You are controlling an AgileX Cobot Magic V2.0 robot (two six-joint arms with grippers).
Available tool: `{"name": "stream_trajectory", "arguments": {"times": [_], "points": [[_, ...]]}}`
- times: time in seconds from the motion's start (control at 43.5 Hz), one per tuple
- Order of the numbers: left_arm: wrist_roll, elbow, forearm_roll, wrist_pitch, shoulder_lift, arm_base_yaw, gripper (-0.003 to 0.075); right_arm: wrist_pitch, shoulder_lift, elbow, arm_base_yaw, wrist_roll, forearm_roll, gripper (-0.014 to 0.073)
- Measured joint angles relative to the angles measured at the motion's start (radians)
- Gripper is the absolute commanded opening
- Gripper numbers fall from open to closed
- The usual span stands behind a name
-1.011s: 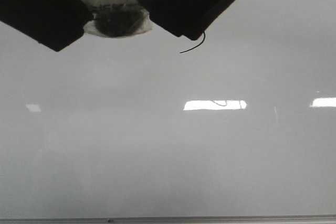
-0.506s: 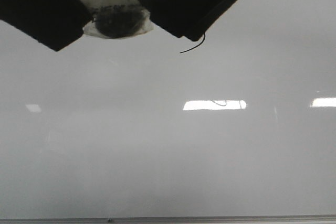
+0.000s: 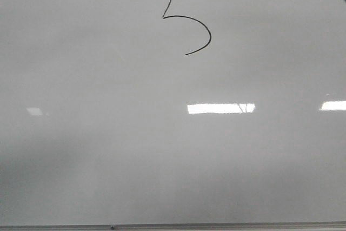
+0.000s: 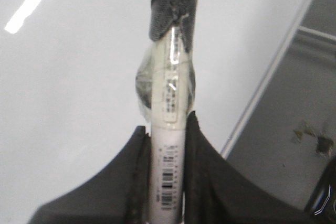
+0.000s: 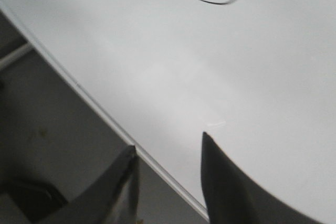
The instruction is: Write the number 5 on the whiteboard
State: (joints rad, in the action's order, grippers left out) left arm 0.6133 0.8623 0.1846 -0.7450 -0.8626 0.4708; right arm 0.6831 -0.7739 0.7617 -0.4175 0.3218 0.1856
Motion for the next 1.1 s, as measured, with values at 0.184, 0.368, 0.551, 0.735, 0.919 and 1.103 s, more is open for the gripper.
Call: {"name": "stream_trajectory", "arguments": {"times": [0.184,0.368,0.551,0.735,0.919,1.103], "points": [[-0.031,-0.118,0.075,0.064,0.138,-0.179,-0.002,-0.138,0.278,-0.202,0.145,-0.17,0.0,0.0131],[-0.068,-0.224,0.127,0.118,0.227,-0.298,-0.002,-0.183,0.487,-0.337,0.181,-0.208,0.002,-0.0076],[-0.114,-0.301,0.137,0.166,0.283,-0.38,-0.002,-0.197,0.605,-0.396,0.185,-0.211,0.002,-0.0063],[-0.125,-0.334,0.141,0.198,0.289,-0.435,-0.002,-0.209,0.619,-0.402,0.185,-0.211,0.002,-0.0063],[-0.17,-0.338,0.144,0.299,0.283,-0.508,-0.002,-0.211,0.619,-0.402,0.185,-0.211,0.002,-0.0063],[-0.209,-0.324,0.166,0.388,0.172,-0.609,-0.002,-0.211,0.619,-0.404,0.185,-0.211,0.002,-0.0063]]}}
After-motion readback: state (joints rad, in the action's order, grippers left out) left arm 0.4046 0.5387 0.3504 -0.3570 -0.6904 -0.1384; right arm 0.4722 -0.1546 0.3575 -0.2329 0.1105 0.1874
